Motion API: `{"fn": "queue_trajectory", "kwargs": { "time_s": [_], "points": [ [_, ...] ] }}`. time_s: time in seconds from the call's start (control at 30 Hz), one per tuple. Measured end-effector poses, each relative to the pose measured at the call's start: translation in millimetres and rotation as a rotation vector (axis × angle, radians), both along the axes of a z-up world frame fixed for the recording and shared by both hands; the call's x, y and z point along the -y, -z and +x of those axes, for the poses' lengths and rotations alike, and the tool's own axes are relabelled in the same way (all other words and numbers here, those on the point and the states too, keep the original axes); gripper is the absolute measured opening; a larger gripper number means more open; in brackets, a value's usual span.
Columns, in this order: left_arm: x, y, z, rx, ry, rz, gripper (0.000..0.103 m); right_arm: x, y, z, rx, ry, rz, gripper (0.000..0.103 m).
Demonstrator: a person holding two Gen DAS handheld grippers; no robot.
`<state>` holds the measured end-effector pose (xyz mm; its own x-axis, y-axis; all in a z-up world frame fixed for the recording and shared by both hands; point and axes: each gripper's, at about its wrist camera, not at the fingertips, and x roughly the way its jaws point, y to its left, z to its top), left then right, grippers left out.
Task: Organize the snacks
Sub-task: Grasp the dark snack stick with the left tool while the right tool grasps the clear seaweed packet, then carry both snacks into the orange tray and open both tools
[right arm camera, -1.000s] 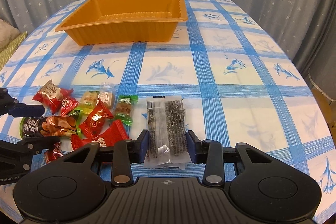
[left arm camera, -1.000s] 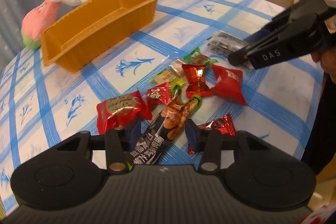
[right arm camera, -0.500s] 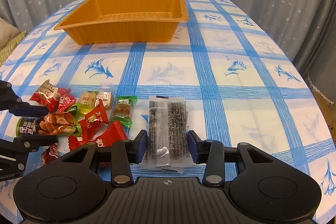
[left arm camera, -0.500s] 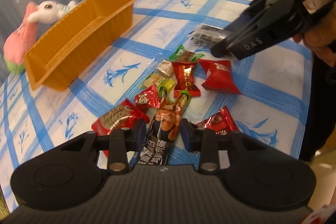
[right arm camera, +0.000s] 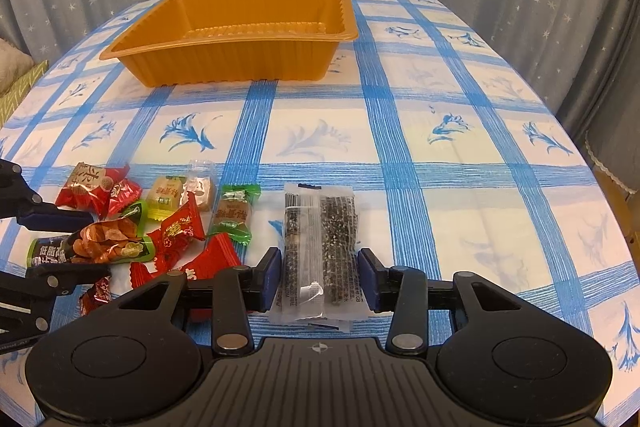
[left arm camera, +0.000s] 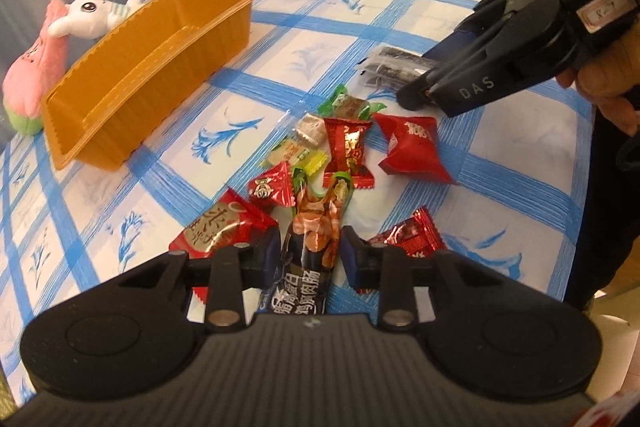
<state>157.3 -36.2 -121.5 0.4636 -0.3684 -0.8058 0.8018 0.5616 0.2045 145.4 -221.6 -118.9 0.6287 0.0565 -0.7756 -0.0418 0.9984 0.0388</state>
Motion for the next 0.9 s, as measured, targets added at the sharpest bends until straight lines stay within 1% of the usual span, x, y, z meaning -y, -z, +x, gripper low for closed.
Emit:
{"fn": "queue_trajectory", "kwargs": {
  "time_s": [0.1, 0.2, 0.27, 0.33, 0.47, 0.67, 0.9],
  "points": [
    [0, -1, 3, -0.021, -0.015, -0.006, 0.028, -1, 0, 0, -0.001, 0.001, -0.003, 0.042],
    [4, -2, -3, -0.003, -0.012, 0.005, 0.026, 0, -1, -1, -0.002, 0.006, 0.004, 0.039],
    [4, -5, -6, -0.009, -0.018, -0.024, 0.026, -1, -2, -2, 0.004, 0.005, 0.001, 0.038],
    [3, -10, -8, 0.003, -0.033, -0.049, 0.026, -2, -5, -3, 0.019, 0.003, -0.004, 0.038],
    [1, -19, -5, 0.027, -0.087, -0.080, 0.026, -3, -9, -5, 0.044, 0.012, -0.012, 0.037],
    [0, -40, 5, 0.062, -0.182, -0.155, 0.026, 0, -23, -6, 0.096, 0.036, 0.005, 0.037],
    [2, -70, 40, 0.120, -0.346, -0.206, 0.026, -7, -47, 10, 0.128, 0.002, 0.062, 0.037]
  ]
}}
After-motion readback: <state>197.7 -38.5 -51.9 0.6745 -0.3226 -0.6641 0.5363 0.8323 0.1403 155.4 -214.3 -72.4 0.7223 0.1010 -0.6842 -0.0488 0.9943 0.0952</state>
